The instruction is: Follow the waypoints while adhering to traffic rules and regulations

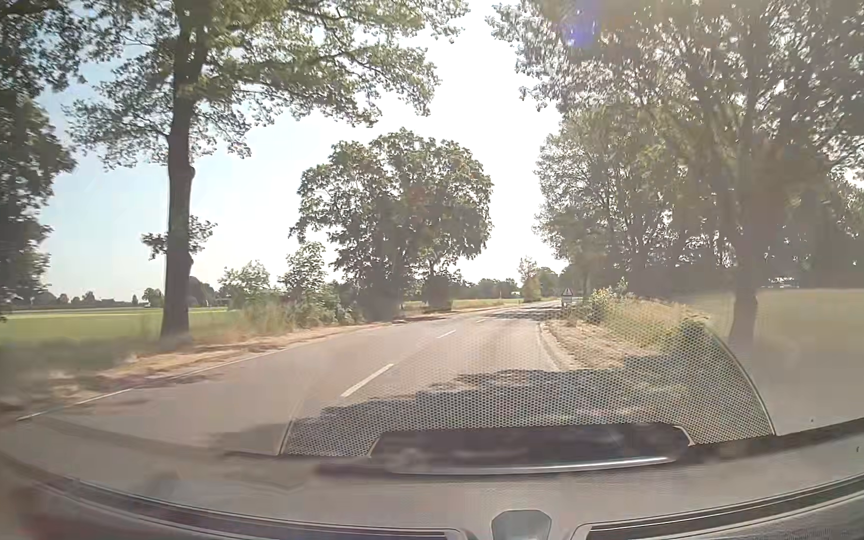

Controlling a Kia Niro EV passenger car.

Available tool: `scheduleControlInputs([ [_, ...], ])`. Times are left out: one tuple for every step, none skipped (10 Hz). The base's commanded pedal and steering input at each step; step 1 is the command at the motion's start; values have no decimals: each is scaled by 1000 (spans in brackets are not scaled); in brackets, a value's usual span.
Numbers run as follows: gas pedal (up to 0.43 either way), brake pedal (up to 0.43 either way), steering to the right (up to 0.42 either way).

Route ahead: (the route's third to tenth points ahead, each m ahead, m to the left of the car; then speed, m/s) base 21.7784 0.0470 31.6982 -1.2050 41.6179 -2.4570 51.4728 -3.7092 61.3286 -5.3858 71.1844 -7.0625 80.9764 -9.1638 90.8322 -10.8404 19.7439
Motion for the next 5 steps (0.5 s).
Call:
scheduleControlInputs([
  [240,6,25],
  [248,6,25],
  [248,6,25],
  [248,6,25],
  [248,6,25],
])
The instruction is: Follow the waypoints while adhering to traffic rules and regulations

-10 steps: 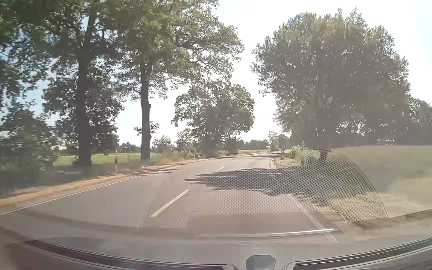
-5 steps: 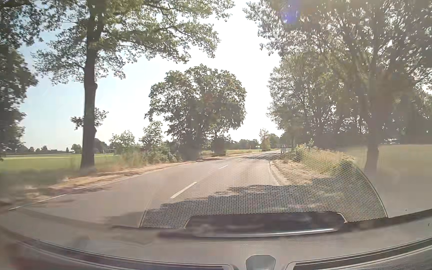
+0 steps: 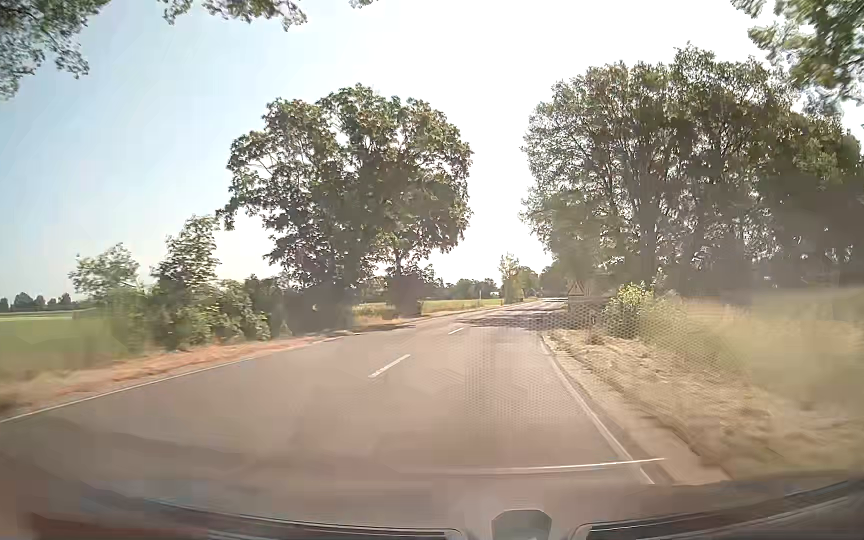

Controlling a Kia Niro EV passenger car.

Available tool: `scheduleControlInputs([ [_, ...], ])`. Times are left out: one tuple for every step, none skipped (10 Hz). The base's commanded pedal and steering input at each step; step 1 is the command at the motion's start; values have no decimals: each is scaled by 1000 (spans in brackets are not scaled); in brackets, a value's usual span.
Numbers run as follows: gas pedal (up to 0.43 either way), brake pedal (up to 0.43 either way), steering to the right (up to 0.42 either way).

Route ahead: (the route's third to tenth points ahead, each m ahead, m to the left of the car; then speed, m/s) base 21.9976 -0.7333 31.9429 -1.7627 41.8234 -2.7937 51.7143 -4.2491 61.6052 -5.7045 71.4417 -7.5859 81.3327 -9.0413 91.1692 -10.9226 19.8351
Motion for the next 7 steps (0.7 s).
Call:
scheduleControlInputs([
  [248,6,25],
  [248,6,25],
  [248,6,25],
  [248,6,25],
  [260,6,25],
  [260,6,24],
  [268,6,24],
])
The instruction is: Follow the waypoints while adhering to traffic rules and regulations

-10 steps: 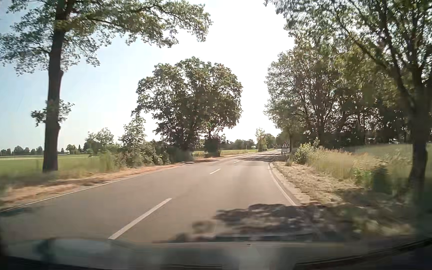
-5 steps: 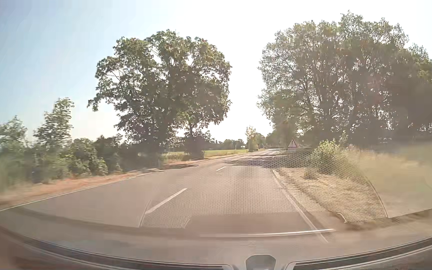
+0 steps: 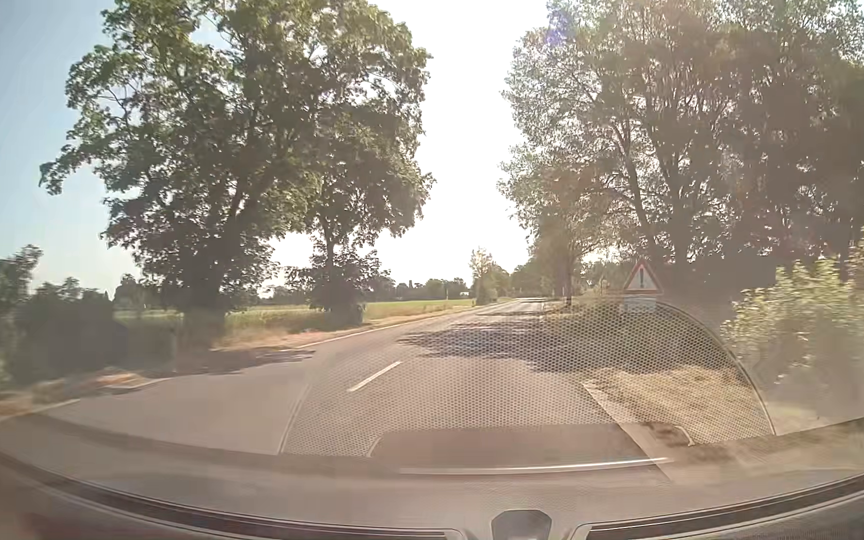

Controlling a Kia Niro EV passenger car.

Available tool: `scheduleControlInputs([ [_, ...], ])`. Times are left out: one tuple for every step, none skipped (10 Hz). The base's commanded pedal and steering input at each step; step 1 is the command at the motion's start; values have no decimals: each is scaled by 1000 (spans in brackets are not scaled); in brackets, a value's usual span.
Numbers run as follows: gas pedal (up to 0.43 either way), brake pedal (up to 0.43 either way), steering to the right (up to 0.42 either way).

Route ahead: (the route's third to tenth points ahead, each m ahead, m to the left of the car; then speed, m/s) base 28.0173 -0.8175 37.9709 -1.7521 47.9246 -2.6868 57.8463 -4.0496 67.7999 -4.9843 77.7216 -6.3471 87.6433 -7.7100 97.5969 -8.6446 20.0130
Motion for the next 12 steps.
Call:
scheduleControlInputs([
  [280,6,24],
  [280,6,23],
  [280,6,23],
  [280,6,22],
  [280,6,22],
  [280,6,21],
  [280,6,21],
  [280,6,21],
  [280,6,21],
  [280,6,21],
  [287,6,20],
  [287,6,19],
])
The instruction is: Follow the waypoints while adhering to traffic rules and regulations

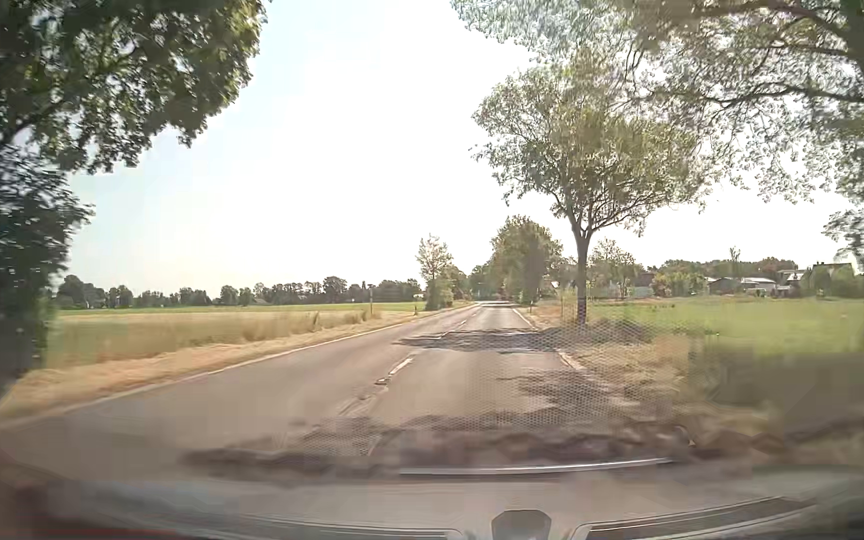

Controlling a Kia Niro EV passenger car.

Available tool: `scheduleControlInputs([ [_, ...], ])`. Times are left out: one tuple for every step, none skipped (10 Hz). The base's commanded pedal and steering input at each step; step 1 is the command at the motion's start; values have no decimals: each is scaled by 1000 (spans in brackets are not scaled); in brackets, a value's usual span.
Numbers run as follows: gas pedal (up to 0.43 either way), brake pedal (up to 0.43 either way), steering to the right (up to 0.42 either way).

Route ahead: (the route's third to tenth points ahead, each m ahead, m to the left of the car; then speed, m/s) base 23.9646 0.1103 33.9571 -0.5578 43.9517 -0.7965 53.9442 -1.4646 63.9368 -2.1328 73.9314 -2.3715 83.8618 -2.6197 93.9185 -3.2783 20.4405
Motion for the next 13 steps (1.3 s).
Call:
scheduleControlInputs([
  [287,6,18],
  [287,6,16],
  [287,6,13],
  [287,6,11],
  [299,6,10],
  [299,6,9],
  [299,6,8],
  [311,6,8],
  [311,6,8],
  [311,6,8],
  [311,6,7],
  [311,6,7],
  [311,6,6],
])
